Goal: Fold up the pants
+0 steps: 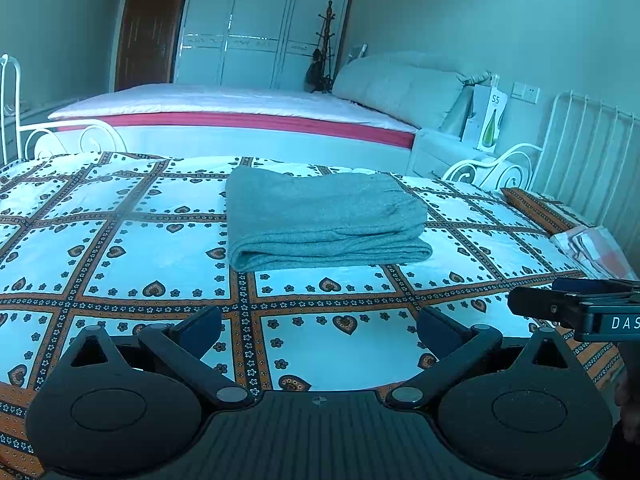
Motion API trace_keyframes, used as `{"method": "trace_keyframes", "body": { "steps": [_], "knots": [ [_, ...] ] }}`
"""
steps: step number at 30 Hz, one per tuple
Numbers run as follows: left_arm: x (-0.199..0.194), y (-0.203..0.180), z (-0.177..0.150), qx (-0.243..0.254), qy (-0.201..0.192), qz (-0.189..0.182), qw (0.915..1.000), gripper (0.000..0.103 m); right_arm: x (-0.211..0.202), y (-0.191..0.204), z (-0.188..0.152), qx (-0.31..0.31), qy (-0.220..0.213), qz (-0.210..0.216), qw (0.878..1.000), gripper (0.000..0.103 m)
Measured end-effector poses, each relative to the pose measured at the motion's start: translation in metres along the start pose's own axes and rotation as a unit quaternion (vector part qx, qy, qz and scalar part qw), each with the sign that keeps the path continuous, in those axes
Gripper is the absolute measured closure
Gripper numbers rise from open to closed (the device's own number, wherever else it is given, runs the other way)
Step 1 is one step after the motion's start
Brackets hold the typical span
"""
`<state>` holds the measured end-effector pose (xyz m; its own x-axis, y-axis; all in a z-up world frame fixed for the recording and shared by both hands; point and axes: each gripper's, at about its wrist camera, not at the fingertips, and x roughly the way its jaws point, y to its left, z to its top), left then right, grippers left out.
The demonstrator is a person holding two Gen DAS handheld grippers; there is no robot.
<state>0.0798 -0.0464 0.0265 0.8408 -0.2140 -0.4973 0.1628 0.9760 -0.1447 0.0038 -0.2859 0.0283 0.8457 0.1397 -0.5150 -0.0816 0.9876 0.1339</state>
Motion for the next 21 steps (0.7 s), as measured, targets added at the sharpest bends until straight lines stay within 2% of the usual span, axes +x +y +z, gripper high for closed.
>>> {"method": "trace_keyframes", "body": {
  "steps": [21],
  "knots": [
    [0.0006,-0.0002,-0.0010,-0.002,0.003,0.000,1.0000,0.000,-0.0005,0.0007,0.0002,0.006,0.003,0.002,1.000,0.006]
  ]
}}
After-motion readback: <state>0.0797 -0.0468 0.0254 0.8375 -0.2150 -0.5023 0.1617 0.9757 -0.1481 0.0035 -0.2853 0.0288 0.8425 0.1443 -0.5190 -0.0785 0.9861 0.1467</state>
